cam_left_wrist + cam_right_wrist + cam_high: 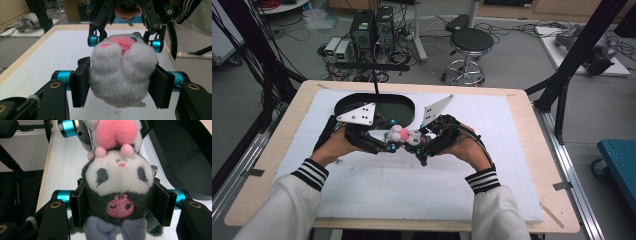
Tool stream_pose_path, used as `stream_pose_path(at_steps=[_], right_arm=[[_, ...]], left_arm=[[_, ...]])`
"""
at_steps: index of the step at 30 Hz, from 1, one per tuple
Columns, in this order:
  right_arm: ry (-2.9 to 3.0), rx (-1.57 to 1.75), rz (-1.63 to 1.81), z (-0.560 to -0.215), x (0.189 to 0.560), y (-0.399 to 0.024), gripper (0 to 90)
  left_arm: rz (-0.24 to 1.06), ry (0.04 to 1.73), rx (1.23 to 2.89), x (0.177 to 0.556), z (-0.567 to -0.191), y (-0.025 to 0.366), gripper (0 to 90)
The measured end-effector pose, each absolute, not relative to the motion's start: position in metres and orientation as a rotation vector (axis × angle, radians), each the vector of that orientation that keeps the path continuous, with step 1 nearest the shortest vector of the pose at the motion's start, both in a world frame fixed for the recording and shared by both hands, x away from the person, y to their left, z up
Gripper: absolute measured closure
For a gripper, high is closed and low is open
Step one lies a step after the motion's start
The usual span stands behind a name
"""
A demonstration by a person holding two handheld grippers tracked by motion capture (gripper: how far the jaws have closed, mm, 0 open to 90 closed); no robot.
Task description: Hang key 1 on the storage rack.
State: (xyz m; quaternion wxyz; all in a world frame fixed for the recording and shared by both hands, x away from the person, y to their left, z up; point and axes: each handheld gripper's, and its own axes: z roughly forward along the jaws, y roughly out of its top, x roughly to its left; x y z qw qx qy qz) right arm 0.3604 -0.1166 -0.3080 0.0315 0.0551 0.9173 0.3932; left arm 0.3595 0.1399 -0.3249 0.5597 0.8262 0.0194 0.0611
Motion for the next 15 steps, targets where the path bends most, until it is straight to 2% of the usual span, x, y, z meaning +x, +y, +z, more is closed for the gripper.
stream_pose_path(at_steps=[12,14,15], right_arm=[[2.828,0.166,1.217,-0.3092,0.3618,-0.1162,38.4],[2.827,0.169,1.225,-0.3092,0.3619,-0.1163,36.5],[2.814,0.176,1.235,-0.3090,0.3618,-0.1166,30.2]], left_arm=[[0.161,0.059,1.966,0.3575,-0.3234,0.1395,53.1],[0.161,0.070,1.960,0.3568,-0.3227,0.1399,53.4],[0.166,0.076,1.955,0.3565,-0.3221,0.1401,53.5]])
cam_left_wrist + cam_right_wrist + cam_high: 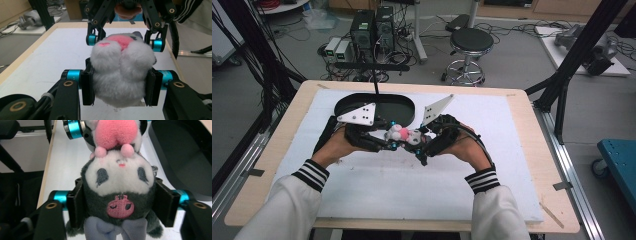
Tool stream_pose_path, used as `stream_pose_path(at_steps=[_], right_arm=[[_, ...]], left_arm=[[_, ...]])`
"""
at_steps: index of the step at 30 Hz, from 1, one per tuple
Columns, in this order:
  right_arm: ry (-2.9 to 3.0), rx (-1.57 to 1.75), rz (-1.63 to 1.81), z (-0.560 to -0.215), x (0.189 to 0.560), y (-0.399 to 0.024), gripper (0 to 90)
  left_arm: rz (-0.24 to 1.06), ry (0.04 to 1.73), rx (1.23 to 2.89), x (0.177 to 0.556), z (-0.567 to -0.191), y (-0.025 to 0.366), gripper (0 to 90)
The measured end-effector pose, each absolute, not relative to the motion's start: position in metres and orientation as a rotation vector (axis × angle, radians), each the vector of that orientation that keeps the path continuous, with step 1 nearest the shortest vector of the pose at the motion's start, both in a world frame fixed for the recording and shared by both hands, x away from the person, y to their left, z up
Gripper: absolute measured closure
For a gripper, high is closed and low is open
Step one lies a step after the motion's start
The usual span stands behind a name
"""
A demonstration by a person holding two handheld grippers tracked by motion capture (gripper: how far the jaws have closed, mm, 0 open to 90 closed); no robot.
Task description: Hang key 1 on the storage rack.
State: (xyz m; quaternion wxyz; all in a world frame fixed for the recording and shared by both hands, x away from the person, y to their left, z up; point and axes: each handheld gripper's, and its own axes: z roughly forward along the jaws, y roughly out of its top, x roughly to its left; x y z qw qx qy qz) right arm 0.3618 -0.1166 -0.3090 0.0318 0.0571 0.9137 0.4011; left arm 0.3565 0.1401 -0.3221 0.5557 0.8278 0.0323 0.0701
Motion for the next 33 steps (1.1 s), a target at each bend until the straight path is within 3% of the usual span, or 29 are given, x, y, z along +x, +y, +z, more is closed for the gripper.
stream_pose_path(at_steps=[1,3,21,33], right_arm=[[2.801,0.177,1.242,-0.309,0.361,-0.117,23.8],[2.750,0.222,1.279,-0.310,0.360,-0.116,1.2],[2.456,0.481,1.513,-0.313,0.355,-0.158,0.6],[2.274,0.660,1.593,-0.329,0.341,-0.208,0.6]], left_arm=[[0.169,0.078,1.949,0.357,-0.322,0.141,53.6],[0.175,0.078,1.954,0.356,-0.321,0.141,53.7],[0.245,0.143,1.929,0.355,-0.312,0.156,53.7],[0.403,0.310,1.870,0.359,-0.301,0.181,53.6]])
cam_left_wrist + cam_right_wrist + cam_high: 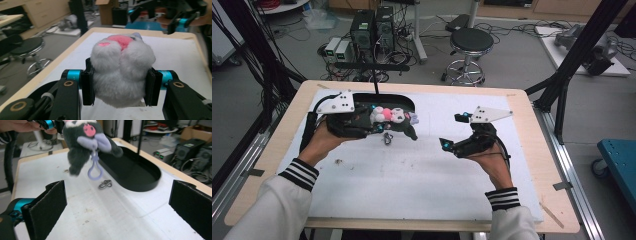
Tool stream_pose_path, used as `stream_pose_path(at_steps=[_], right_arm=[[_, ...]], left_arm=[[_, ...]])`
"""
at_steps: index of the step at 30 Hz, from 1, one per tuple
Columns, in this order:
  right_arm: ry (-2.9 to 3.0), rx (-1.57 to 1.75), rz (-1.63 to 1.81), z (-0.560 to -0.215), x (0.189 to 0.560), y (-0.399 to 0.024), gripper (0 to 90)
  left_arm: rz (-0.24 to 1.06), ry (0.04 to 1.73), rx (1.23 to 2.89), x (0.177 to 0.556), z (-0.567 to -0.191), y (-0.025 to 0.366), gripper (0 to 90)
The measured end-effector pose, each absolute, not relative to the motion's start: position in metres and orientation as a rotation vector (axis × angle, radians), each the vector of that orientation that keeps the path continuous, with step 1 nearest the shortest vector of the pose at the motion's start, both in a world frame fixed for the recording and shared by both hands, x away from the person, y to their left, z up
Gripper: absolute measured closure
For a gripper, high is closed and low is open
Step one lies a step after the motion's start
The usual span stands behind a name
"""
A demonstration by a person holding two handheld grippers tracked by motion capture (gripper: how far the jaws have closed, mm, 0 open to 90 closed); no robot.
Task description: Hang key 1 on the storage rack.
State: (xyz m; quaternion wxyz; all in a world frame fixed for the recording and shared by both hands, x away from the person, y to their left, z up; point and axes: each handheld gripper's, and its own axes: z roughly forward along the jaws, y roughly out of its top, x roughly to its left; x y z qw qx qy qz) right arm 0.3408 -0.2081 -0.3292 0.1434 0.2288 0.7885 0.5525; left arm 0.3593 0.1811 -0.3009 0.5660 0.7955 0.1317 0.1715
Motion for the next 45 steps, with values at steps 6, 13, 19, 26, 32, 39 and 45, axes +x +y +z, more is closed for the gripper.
stream_pose_path(at_steps=[6,13,19,26,32,39,45], right_arm=[[2.179,0.730,1.578,-0.340,0.327,-0.226,0.6],[2.057,0.810,1.576,-0.359,0.310,-0.244,0.6],[1.960,0.844,1.567,-0.371,0.298,-0.254,0.6],[1.877,0.868,1.546,-0.382,0.290,-0.261,0.6],[1.831,0.876,1.521,-0.394,0.283,-0.263,0.6],[1.793,0.915,1.542,-0.405,0.280,-0.271,0.6],[1.736,0.921,1.551,-0.413,0.275,-0.279,0.6]], left_arm=[[0.466,0.390,1.839,0.362,-0.297,0.193,53.6],[0.528,0.440,1.819,0.364,-0.292,0.204,53.5],[0.566,0.484,1.802,0.366,-0.291,0.212,53.5],[0.604,0.532,1.781,0.370,-0.288,0.221,53.5],[0.655,0.595,1.738,0.375,-0.283,0.237,53.5],[0.702,0.682,1.703,0.384,-0.282,0.255,53.6],[0.746,0.721,1.692,0.389,-0.278,0.266,53.6]])
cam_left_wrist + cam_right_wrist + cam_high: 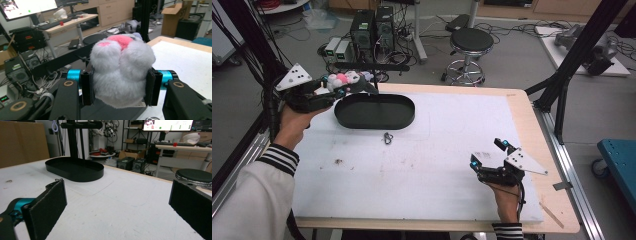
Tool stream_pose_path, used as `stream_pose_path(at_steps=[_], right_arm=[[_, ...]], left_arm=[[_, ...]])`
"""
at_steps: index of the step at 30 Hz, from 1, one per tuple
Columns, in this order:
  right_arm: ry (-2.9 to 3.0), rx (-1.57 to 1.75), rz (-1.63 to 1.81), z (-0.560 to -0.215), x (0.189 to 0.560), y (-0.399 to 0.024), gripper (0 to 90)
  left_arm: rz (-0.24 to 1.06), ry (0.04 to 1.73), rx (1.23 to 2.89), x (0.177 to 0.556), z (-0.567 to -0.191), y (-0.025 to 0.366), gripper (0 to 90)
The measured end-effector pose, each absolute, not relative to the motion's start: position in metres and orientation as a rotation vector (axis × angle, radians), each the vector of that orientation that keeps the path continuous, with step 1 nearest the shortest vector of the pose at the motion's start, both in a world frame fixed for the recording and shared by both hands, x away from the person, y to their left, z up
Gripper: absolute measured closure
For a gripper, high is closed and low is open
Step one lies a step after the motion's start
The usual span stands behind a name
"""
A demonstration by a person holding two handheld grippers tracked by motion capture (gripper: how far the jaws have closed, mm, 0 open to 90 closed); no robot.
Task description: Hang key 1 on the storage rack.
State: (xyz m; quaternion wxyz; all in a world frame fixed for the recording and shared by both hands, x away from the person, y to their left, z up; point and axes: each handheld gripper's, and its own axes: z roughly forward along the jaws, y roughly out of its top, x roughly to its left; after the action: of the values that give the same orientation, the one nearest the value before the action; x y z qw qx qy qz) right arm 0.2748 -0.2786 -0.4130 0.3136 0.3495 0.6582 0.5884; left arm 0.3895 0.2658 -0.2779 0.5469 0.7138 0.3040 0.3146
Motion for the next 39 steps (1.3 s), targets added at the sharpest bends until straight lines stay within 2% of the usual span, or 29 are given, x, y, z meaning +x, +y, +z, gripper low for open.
stream_pose_path(at_steps=[16,39], right_arm=[[1.686,0.969,1.515,-0.435,0.269,-0.285,0.6],[1.654,0.964,1.559,-0.444,0.270,-0.284,0.6]], left_arm=[[0.817,0.800,1.683,0.401,-0.275,0.284,53.6],[0.905,0.866,1.690,0.430,-0.271,0.278,53.5]])
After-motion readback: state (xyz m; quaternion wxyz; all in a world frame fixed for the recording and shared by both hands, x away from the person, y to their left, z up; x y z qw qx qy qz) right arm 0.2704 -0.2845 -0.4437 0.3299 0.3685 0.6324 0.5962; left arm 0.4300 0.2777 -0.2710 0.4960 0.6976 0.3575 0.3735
